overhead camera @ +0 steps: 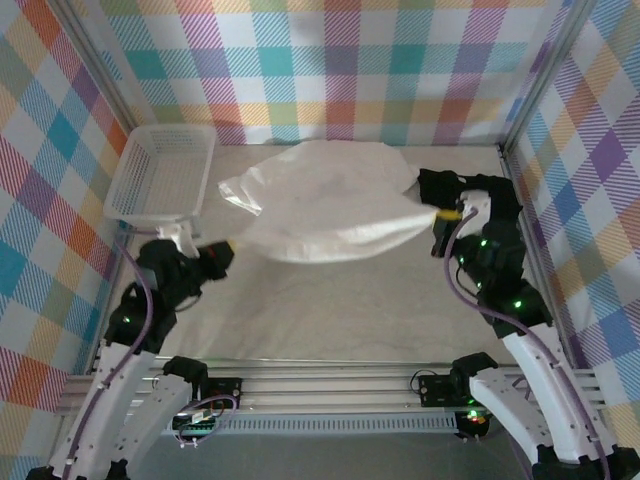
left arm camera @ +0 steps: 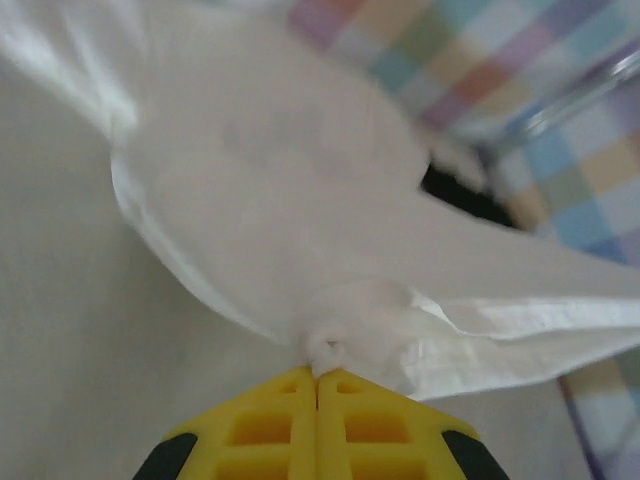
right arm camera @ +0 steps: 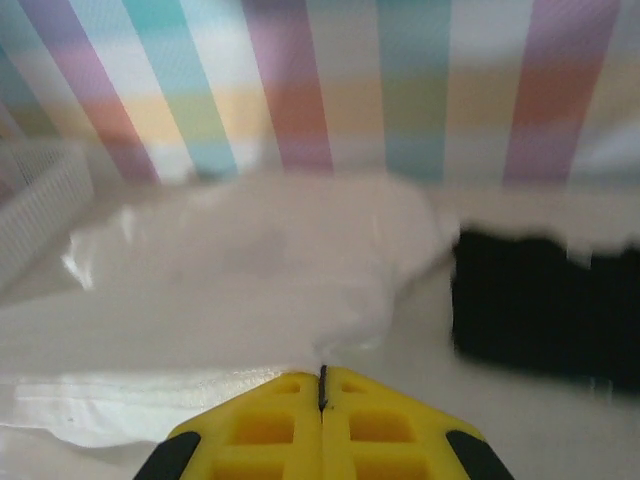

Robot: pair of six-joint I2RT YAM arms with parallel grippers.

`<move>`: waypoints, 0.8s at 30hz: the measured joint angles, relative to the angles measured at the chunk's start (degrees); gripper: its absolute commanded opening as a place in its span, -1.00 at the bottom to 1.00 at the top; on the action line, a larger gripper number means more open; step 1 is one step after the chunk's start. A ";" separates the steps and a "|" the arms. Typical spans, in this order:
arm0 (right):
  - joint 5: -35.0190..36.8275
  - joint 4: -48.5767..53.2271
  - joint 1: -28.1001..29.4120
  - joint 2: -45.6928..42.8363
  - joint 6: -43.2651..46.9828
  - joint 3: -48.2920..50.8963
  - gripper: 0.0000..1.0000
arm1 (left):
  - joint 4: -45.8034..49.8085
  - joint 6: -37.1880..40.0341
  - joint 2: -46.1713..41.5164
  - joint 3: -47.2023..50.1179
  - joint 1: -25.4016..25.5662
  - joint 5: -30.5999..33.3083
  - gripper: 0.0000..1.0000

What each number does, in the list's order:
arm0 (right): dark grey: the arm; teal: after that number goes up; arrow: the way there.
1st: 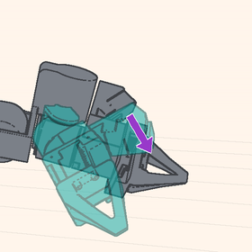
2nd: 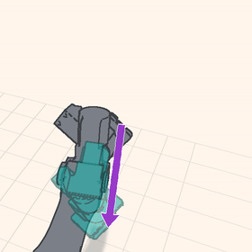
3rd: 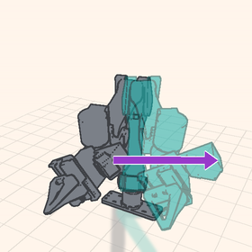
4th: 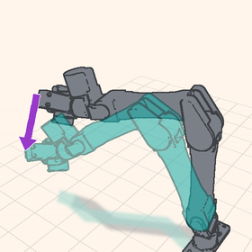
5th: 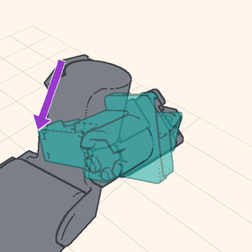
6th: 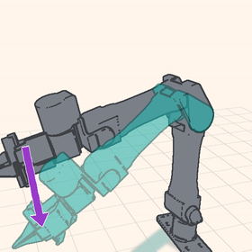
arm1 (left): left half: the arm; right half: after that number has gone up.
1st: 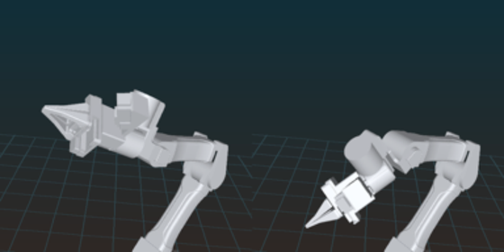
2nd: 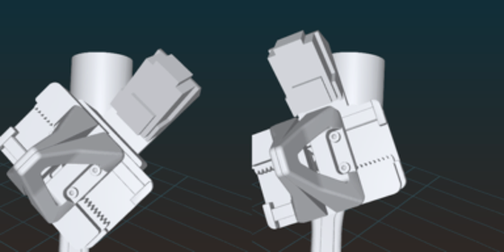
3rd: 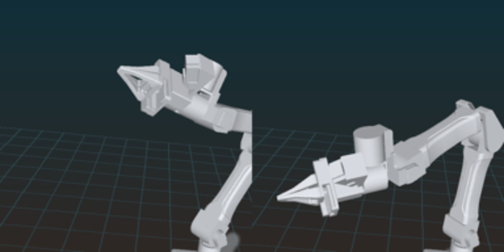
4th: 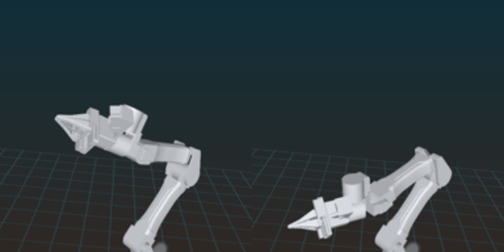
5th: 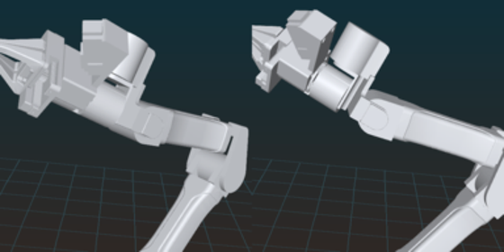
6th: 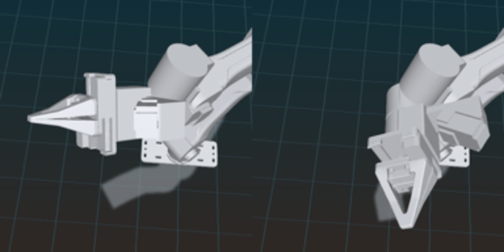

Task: Fold the inside-out t-shirt

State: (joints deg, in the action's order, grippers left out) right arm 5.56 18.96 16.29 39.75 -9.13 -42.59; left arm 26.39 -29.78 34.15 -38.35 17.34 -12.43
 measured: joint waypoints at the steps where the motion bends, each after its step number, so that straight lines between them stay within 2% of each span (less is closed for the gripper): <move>1: 0.00 0.76 0.00 -0.07 -1.16 1.75 -1.00 | 0.13 -1.09 0.24 3.28 1.64 -0.50 -1.00; 5: 0.00 3.08 0.02 0.81 -5.29 7.67 -1.00 | -0.24 -4.17 4.90 13.20 9.90 -0.02 -0.98; 7: 0.00 3.52 0.00 0.83 -6.60 8.74 -1.00 | -0.13 -5.07 7.32 16.00 13.57 0.20 -0.76; 10: -0.17 3.19 0.00 1.40 -7.65 8.85 -1.00 | -0.59 -5.25 9.51 16.46 17.00 1.90 -0.26; 16: -3.06 3.02 0.00 3.61 -8.02 8.85 -1.00 | -1.29 -1.55 10.51 14.25 21.18 9.35 0.25; 20: -5.57 3.21 0.00 3.06 -7.56 8.66 -1.00 | -6.34 4.26 12.81 10.54 25.24 14.43 0.36; 24: -7.17 4.31 0.00 1.75 -6.93 7.02 -1.00 | -13.86 11.82 24.76 3.41 27.65 13.90 0.40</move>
State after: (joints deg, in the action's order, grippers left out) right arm -1.61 23.27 16.29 41.50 -16.05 -35.57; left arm 12.53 -17.96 58.92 -34.94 44.99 1.48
